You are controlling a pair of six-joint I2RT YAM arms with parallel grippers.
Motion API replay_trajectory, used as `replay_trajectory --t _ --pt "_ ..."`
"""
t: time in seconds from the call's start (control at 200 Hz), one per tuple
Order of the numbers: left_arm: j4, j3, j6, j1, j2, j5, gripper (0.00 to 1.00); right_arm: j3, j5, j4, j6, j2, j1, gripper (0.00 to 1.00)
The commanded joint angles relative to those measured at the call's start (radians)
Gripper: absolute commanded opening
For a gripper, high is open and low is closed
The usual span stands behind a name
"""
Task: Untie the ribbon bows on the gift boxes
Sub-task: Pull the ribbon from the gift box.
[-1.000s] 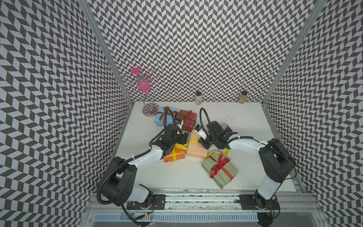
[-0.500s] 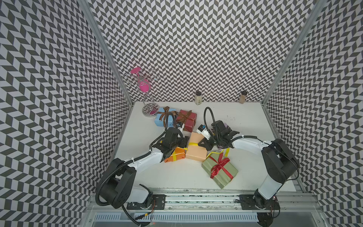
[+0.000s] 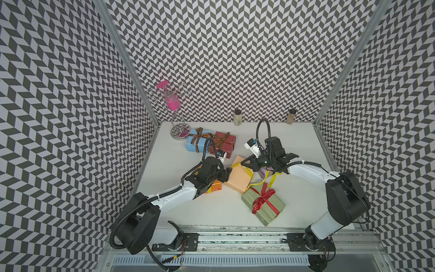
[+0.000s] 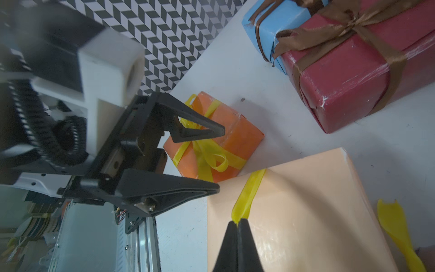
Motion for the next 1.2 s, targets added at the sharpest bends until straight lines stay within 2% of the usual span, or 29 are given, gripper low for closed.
replay_trajectory --t 0.0,0.35,0.611,1.192 --pt "-0.012 0.006 -0.003 -0.014 0.025 -0.008 0.71 0.035 -0.048 0.079 0.047 -0.045 -0.017 0.00" --pt "0.052 0.005 -0.032 -0.021 0.107 0.012 0.72 0.116 -0.074 0.127 0.146 -0.133 -0.033 0.00" --pt "0.070 0.005 -0.047 -0.025 0.165 -0.006 0.72 0.134 -0.070 0.233 0.248 -0.231 -0.060 0.00" --pt "0.100 0.010 -0.064 -0.026 0.254 -0.008 0.71 0.487 -0.055 0.223 0.310 -0.340 -0.104 0.00"
